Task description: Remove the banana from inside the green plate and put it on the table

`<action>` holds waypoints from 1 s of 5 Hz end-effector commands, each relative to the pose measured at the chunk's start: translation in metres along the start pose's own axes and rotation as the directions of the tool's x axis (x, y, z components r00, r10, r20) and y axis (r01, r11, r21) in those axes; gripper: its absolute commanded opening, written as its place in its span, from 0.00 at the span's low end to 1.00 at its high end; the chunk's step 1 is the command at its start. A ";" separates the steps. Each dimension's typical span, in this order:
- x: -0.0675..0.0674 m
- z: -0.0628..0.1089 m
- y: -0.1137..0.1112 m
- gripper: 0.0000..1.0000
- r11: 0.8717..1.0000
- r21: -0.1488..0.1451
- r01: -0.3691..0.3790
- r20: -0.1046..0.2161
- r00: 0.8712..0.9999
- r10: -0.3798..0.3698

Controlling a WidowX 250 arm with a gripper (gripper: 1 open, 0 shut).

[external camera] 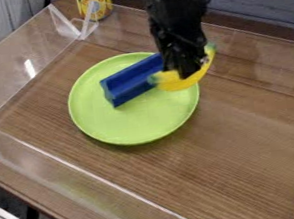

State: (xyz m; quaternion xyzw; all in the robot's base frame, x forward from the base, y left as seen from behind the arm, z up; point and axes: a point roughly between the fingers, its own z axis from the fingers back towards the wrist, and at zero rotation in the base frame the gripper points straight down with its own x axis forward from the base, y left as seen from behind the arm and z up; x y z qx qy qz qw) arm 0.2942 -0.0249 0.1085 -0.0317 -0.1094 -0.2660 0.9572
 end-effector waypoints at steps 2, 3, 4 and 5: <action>0.006 -0.008 -0.027 0.00 0.999 -0.006 0.054 0.044 0.998 -0.054; 0.014 -0.035 -0.048 0.00 0.994 -0.021 0.107 0.039 0.994 -0.106; 0.002 -0.051 -0.055 0.00 0.996 -0.019 0.084 0.034 0.996 -0.083; -0.010 -0.057 -0.053 0.00 0.999 -0.014 0.051 0.033 0.998 -0.050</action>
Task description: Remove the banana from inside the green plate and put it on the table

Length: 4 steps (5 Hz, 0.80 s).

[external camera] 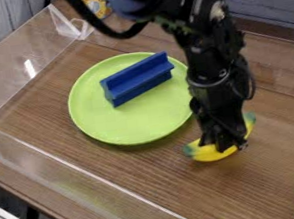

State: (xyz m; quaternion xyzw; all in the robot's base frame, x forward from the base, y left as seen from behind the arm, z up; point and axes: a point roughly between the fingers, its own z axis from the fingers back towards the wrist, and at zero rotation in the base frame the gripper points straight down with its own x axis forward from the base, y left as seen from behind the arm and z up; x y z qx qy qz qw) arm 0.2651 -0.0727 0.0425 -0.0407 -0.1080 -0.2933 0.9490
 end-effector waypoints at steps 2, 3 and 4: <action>-0.003 -0.007 -0.002 0.00 1.000 0.014 -0.025 0.028 0.999 0.024; -0.008 -0.012 -0.005 0.00 0.999 0.012 -0.039 0.024 0.999 0.039; -0.015 -0.002 -0.002 0.00 0.998 0.008 -0.058 0.020 0.998 0.057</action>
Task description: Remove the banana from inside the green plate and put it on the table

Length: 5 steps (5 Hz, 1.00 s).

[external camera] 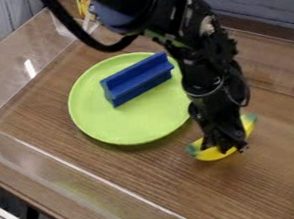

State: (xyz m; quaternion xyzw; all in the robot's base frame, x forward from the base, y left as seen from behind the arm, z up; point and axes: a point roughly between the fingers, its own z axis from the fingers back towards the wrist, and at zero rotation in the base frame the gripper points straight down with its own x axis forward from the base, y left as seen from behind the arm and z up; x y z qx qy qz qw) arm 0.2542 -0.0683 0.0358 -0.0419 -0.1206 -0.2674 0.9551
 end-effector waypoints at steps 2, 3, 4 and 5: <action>0.005 0.008 0.004 0.00 1.000 -0.003 -0.025 -0.013 1.000 0.025; 0.019 0.005 0.003 0.00 1.000 -0.002 -0.028 -0.016 0.999 0.028; 0.014 0.005 0.000 0.00 0.999 -0.002 -0.039 -0.018 0.999 0.039; 0.009 0.006 -0.003 0.00 0.999 -0.002 -0.049 -0.020 0.999 0.049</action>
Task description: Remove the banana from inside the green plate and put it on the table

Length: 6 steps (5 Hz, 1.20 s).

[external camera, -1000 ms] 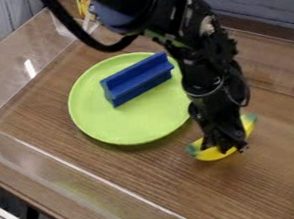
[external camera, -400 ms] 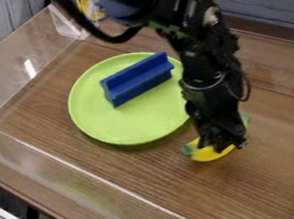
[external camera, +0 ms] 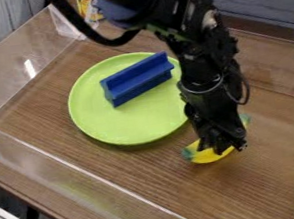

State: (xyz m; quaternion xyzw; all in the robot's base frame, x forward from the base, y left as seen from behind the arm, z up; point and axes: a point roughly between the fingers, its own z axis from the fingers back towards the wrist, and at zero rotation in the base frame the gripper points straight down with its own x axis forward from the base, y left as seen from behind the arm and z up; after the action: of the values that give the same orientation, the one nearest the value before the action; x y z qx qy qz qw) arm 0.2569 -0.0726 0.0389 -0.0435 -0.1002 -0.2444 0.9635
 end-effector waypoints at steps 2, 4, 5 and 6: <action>0.008 -0.019 0.009 0.00 1.000 -0.006 0.023 0.010 1.000 -0.023; -0.004 -0.021 0.010 1.00 0.999 -0.006 -0.038 0.000 0.999 0.038; 0.007 -0.001 0.015 0.00 0.996 0.025 -0.081 0.009 0.997 0.081; 0.009 0.005 0.021 0.00 0.991 0.039 -0.124 0.007 0.992 0.124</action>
State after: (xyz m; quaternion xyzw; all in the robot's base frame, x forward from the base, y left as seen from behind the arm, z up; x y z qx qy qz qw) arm 0.2620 -0.0560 0.0249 -0.0319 -0.0661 -0.1845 0.9801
